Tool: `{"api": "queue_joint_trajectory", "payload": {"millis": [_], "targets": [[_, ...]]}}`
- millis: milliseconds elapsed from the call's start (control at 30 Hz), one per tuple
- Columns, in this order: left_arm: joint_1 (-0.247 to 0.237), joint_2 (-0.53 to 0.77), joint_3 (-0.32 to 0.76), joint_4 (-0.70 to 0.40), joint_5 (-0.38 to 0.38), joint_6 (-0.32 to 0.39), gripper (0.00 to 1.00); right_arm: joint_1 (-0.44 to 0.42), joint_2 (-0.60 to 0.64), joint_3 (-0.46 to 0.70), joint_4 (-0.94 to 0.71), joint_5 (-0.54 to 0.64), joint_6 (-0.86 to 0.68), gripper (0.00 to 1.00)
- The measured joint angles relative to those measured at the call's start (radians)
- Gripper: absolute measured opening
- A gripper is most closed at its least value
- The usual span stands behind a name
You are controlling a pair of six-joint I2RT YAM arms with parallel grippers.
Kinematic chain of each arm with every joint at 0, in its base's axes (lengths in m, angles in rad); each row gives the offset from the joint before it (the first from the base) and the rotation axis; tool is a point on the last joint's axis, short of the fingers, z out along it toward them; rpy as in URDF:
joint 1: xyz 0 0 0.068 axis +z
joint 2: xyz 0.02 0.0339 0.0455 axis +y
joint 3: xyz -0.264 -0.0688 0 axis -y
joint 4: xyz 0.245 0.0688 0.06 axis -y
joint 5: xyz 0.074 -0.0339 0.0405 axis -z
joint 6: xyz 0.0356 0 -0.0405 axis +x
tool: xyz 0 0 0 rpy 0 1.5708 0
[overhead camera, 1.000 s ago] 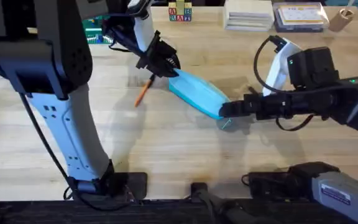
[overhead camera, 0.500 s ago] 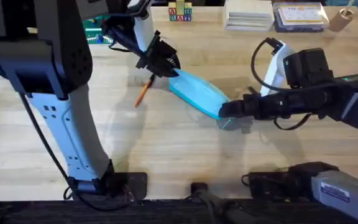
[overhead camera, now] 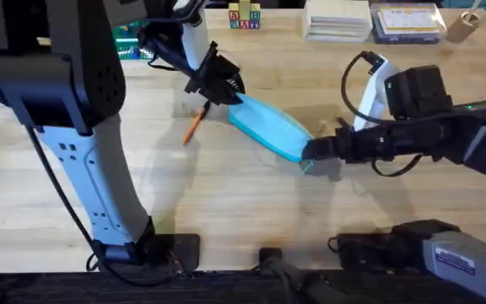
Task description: Unzip the bag, pick up the pens from the table one at a time and place them inside, then zip the bag closed.
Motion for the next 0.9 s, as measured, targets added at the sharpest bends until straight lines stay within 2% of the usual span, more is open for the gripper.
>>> {"api": "queue_joint_trajectory", "payload": {"millis": [200,300,633,733,900], "targets": [[0.000,0.000,0.000,0.000,0.000,0.000,0.042,0.000,0.000,0.000,-0.001,0.000,0.001,0.454],[0.000,0.000,0.000,0.000,0.000,0.000,0.042,0.000,0.000,0.000,-0.002,0.000,0.001,0.357],[0.000,0.000,0.000,0.000,0.002,0.000,0.042,0.000,0.000,0.000,-0.002,0.000,0.001,0.328],[0.000,0.000,0.000,0.000,0.002,0.000,0.042,0.000,0.000,0.000,-0.002,0.000,0.001,0.269],[0.000,0.000,0.000,0.000,0.002,0.000,0.042,0.000,0.000,-0.001,-0.002,0.000,0.001,0.243]]}}
